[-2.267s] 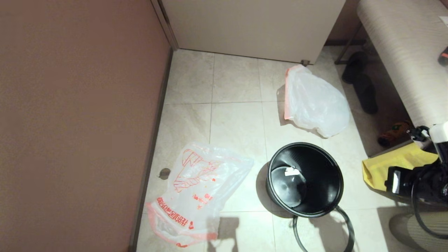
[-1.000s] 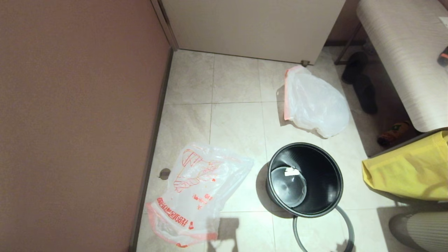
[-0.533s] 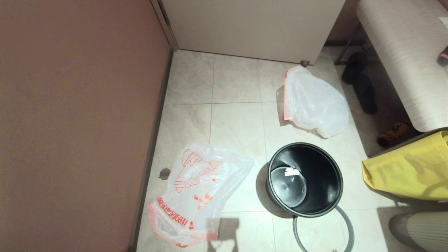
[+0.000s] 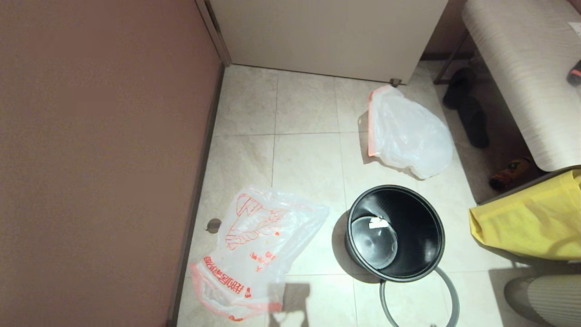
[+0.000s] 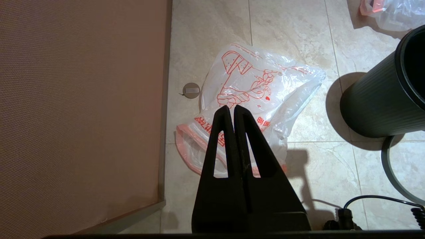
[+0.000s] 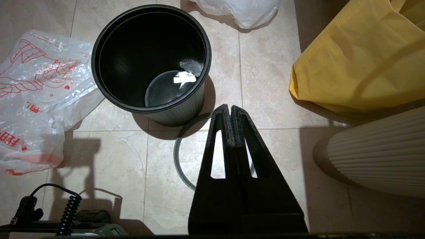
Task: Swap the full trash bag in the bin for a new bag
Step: Pick up a new trash bag
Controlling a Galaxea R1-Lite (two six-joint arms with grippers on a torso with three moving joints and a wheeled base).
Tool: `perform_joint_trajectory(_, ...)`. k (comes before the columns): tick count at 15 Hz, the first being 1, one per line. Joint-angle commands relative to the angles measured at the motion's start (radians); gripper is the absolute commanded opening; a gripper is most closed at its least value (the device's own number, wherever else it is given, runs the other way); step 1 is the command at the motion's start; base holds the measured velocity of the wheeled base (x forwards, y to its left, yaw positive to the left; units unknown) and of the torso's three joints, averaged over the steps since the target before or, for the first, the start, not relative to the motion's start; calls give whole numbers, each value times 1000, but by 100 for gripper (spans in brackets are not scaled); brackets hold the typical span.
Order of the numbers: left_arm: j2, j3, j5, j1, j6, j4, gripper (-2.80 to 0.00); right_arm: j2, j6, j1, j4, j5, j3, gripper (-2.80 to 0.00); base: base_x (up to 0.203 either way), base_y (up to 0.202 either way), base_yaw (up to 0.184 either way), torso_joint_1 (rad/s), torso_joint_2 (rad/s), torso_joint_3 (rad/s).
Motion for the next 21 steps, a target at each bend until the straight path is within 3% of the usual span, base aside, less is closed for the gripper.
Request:
perform_joint_trajectory(1, 0, 0, 1, 0, 0, 0, -280, 4, 0, 0, -1, -1, 0, -280, 0, 0, 0, 0, 0, 0)
perform_joint_trajectory(7, 0, 0, -4, 0, 28, 1, -280, 4, 0, 0, -1, 0, 0, -280, 0, 0, 0, 0, 0, 0)
perform_joint_trajectory(9, 0, 0, -10, 0, 105, 4, -280, 4, 0, 0, -1, -1, 0, -280, 0, 0, 0, 0, 0, 0)
perform_joint_trajectory(12, 64, -102, -43, -1, 118, 6, -280, 4, 0, 0, -1, -1, 0, -280, 0, 0, 0, 0, 0, 0)
perform_joint_trajectory(18, 751, -399, -141, -28, 125, -16, -280, 4, 0, 0, -1, 0, 0, -280, 0, 0, 0, 0, 0, 0)
perform_joint_trajectory(21, 1137, -586, -79, -136, 127, -57, -280, 4, 0, 0, -1, -1, 0, -280, 0, 0, 0, 0, 0, 0)
